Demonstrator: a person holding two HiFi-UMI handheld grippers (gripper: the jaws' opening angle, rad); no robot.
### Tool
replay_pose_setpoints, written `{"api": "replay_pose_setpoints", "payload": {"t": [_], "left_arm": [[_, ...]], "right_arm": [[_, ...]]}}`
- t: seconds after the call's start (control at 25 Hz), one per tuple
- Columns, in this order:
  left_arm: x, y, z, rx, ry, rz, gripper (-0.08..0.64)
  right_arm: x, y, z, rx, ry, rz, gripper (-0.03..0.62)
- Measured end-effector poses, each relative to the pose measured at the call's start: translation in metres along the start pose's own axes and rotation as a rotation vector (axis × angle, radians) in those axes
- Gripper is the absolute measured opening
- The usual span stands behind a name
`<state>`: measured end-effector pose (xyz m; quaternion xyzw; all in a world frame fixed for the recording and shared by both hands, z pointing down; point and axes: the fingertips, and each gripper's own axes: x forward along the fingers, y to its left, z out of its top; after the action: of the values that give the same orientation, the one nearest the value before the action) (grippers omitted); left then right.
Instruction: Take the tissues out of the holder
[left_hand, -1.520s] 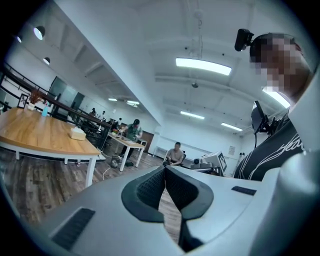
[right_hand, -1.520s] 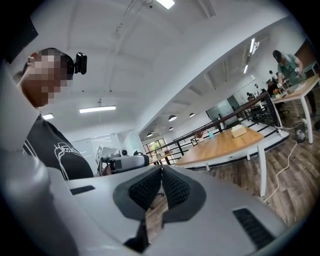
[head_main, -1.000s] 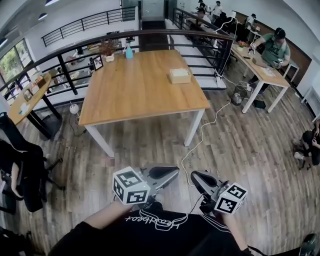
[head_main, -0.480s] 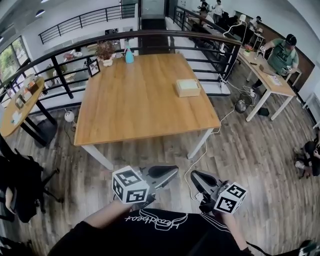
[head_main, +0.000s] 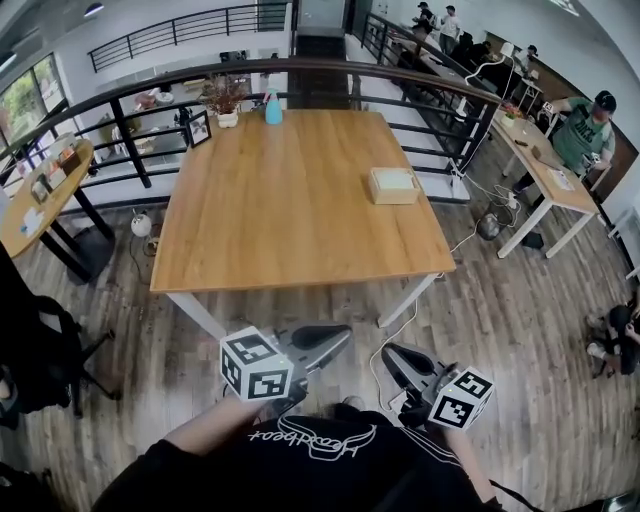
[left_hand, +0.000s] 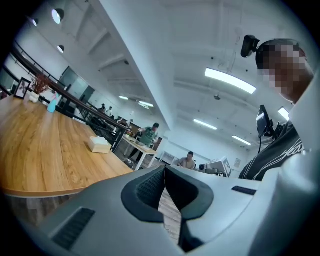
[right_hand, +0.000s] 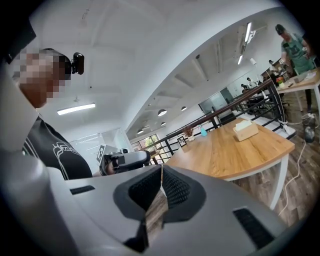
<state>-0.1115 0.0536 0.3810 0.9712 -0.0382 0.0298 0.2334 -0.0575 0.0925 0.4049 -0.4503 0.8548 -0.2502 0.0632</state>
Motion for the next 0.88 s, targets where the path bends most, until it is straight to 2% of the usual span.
{"api": "replay_pose_setpoints", "payload": {"t": [0.2,0.52,0.88], "left_arm": [[-0.002,0.018,0.005,0.004,-0.023,0.033,0.014],[0.012,0.064,0.019,-0.002,-0.046,0.107,0.014],[0.086,0.129,0.057,-0.006,-0.041,0.147,0.014]], "right_arm": [[0.022,-0.009,0.004,-0.014,0.029,0.043,0.018],[0.061,-0.047,0.023,-0.027,0.061,0.106,0.018],[0.081,-0.142,0.077,-0.004,0.049,0.121,0.018]]}}
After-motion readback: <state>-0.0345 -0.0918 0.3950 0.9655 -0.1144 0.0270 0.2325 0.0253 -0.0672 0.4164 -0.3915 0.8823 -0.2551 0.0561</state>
